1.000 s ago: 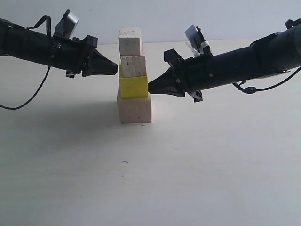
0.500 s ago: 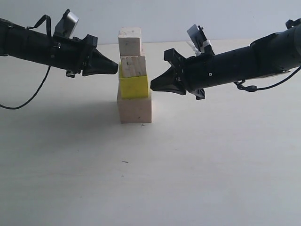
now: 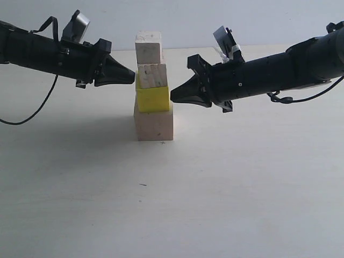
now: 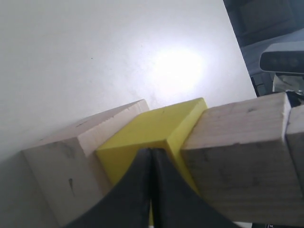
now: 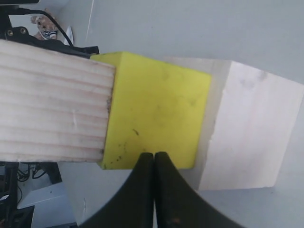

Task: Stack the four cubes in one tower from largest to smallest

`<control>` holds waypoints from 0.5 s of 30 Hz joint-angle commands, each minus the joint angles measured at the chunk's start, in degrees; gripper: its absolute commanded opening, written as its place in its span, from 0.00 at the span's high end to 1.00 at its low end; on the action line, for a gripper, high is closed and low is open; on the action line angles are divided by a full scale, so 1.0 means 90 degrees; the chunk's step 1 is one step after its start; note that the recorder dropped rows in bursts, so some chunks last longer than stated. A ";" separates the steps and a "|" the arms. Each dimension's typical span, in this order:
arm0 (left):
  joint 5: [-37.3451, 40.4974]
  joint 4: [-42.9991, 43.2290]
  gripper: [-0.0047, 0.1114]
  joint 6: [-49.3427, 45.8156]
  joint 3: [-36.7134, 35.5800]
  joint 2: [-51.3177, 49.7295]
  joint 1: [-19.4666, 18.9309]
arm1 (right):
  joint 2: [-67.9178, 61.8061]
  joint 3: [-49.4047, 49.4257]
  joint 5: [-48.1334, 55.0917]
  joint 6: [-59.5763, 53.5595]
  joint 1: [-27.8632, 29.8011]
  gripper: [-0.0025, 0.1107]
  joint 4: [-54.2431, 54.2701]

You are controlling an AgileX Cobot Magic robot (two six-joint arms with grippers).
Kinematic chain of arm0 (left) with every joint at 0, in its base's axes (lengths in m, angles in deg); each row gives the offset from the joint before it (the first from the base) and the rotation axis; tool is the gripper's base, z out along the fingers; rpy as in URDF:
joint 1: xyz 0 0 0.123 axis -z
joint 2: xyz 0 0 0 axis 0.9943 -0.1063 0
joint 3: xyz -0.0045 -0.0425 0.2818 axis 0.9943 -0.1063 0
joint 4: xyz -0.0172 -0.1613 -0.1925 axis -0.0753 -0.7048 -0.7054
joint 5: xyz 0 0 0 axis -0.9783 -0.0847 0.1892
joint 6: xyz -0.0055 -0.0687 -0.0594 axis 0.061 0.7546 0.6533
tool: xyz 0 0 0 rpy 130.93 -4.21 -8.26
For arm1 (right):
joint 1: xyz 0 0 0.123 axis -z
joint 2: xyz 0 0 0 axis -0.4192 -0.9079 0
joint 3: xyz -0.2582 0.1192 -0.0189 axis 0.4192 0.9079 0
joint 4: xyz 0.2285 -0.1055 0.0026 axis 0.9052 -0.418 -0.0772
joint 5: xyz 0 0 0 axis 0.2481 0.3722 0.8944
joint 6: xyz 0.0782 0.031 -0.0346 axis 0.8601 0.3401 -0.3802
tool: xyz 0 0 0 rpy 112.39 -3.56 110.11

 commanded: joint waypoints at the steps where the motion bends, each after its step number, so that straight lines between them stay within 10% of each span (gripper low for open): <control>1: 0.0059 -0.0088 0.96 -0.0057 0.0050 0.0001 0.0036 | 0.0010 -0.0058 0.0102 -0.0163 -0.0012 0.98 0.0033; 15: 0.0059 -0.0088 0.96 -0.0057 0.0050 0.0001 0.0036 | 0.0010 -0.0058 0.0220 -0.0315 -0.0012 0.98 0.0033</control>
